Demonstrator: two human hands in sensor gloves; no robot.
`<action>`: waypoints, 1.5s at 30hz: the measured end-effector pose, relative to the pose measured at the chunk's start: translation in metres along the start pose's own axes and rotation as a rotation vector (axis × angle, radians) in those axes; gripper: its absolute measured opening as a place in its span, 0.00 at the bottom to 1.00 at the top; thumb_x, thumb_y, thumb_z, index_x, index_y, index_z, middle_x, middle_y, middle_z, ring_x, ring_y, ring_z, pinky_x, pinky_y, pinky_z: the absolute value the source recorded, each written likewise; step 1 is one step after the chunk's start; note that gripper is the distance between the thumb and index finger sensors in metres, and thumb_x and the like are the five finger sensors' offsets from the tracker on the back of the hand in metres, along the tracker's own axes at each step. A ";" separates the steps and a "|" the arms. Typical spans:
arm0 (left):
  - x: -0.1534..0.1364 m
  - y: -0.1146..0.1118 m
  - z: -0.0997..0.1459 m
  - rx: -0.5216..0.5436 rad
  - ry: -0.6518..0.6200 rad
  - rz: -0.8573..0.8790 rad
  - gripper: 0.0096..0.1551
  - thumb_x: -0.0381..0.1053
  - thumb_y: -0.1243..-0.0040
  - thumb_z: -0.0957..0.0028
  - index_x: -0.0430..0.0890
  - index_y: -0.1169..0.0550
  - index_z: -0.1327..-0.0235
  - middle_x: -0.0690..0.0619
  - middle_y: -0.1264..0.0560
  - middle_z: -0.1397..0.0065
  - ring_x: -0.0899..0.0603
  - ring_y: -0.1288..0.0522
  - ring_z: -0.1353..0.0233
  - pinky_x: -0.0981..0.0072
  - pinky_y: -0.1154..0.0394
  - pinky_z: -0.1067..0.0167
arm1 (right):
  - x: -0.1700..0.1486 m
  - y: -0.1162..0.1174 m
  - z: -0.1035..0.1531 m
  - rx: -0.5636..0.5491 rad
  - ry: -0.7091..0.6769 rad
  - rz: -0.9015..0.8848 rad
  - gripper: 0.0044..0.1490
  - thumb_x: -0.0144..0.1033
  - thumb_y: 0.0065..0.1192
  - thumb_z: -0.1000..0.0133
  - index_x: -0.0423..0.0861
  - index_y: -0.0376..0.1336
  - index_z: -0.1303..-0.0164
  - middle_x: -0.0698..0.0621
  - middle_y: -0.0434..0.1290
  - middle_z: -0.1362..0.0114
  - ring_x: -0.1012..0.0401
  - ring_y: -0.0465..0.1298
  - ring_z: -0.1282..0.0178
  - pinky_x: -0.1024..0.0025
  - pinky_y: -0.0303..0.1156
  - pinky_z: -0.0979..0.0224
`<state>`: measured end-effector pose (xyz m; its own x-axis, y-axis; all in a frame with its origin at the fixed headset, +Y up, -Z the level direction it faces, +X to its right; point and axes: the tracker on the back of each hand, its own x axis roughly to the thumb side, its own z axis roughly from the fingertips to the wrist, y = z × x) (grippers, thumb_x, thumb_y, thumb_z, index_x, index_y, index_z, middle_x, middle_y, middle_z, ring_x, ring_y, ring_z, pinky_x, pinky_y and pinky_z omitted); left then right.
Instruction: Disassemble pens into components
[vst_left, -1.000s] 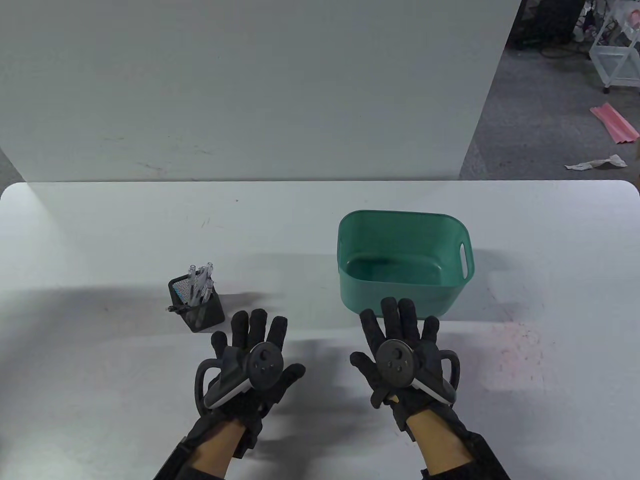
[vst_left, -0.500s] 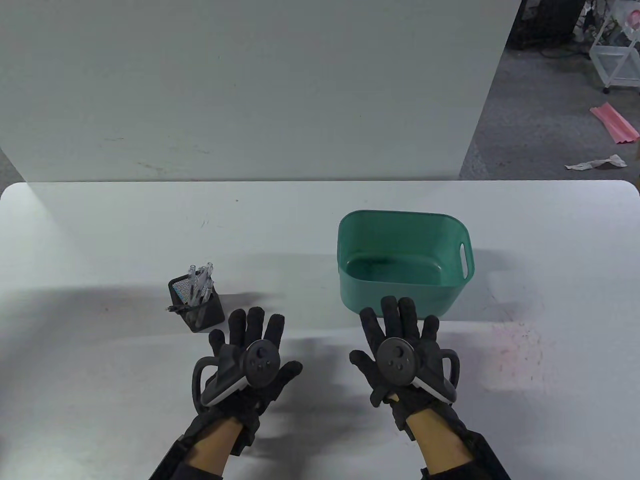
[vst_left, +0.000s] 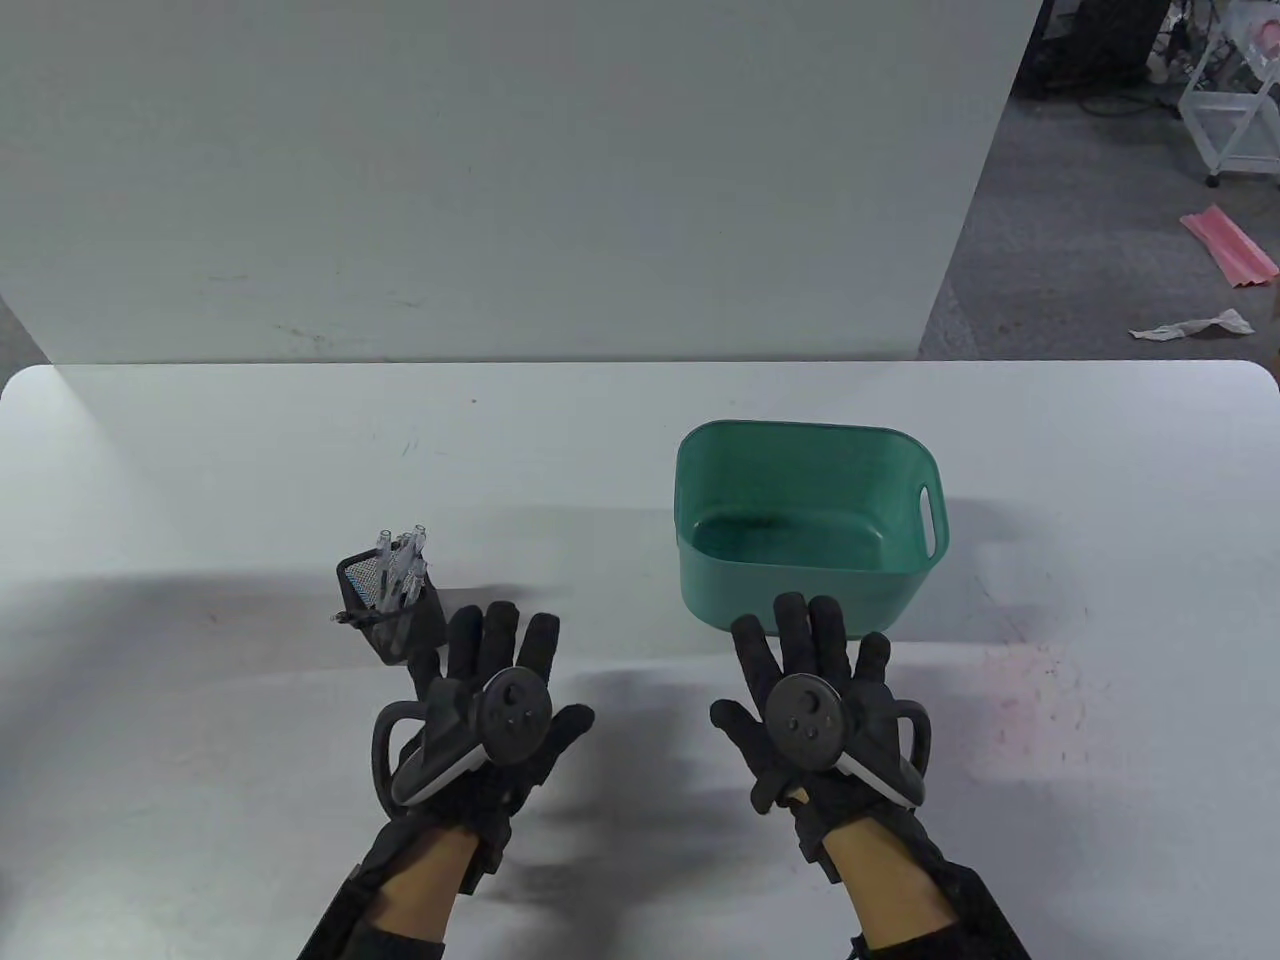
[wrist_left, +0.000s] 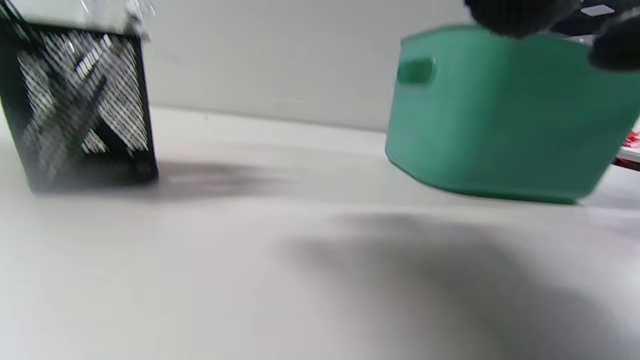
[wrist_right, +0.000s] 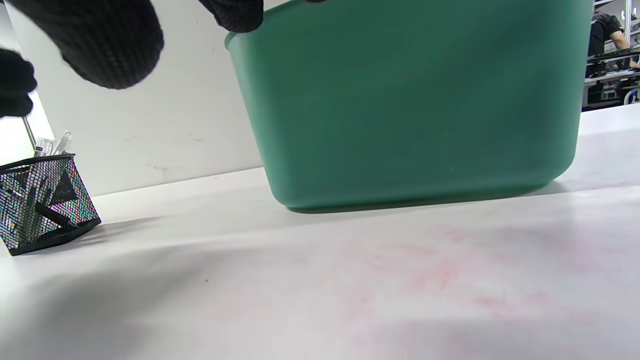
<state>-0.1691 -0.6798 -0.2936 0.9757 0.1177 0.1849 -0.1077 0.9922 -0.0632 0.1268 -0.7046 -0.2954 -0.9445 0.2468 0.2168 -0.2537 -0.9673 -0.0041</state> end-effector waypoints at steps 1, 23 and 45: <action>-0.004 0.007 0.000 0.031 0.010 -0.003 0.52 0.77 0.55 0.48 0.60 0.56 0.16 0.41 0.58 0.10 0.27 0.58 0.11 0.18 0.55 0.30 | 0.000 0.000 0.000 -0.002 -0.002 0.000 0.49 0.66 0.50 0.40 0.59 0.36 0.16 0.45 0.29 0.12 0.43 0.28 0.15 0.26 0.26 0.28; -0.115 0.077 -0.047 -0.082 0.413 -0.161 0.44 0.71 0.43 0.48 0.58 0.38 0.19 0.48 0.32 0.17 0.38 0.23 0.24 0.36 0.24 0.36 | -0.001 -0.003 0.001 0.006 0.009 -0.011 0.49 0.65 0.50 0.40 0.59 0.36 0.16 0.45 0.29 0.12 0.42 0.29 0.15 0.26 0.26 0.28; -0.130 0.055 -0.057 -0.166 0.463 -0.187 0.25 0.58 0.35 0.47 0.59 0.21 0.35 0.55 0.16 0.41 0.48 0.12 0.48 0.47 0.18 0.48 | -0.004 -0.003 0.000 0.023 0.031 -0.023 0.48 0.65 0.50 0.40 0.59 0.37 0.16 0.45 0.30 0.12 0.42 0.30 0.15 0.26 0.26 0.28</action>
<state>-0.2911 -0.6428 -0.3773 0.9616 -0.1287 -0.2425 0.0714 0.9701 -0.2318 0.1312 -0.7031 -0.2963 -0.9446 0.2699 0.1865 -0.2704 -0.9625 0.0234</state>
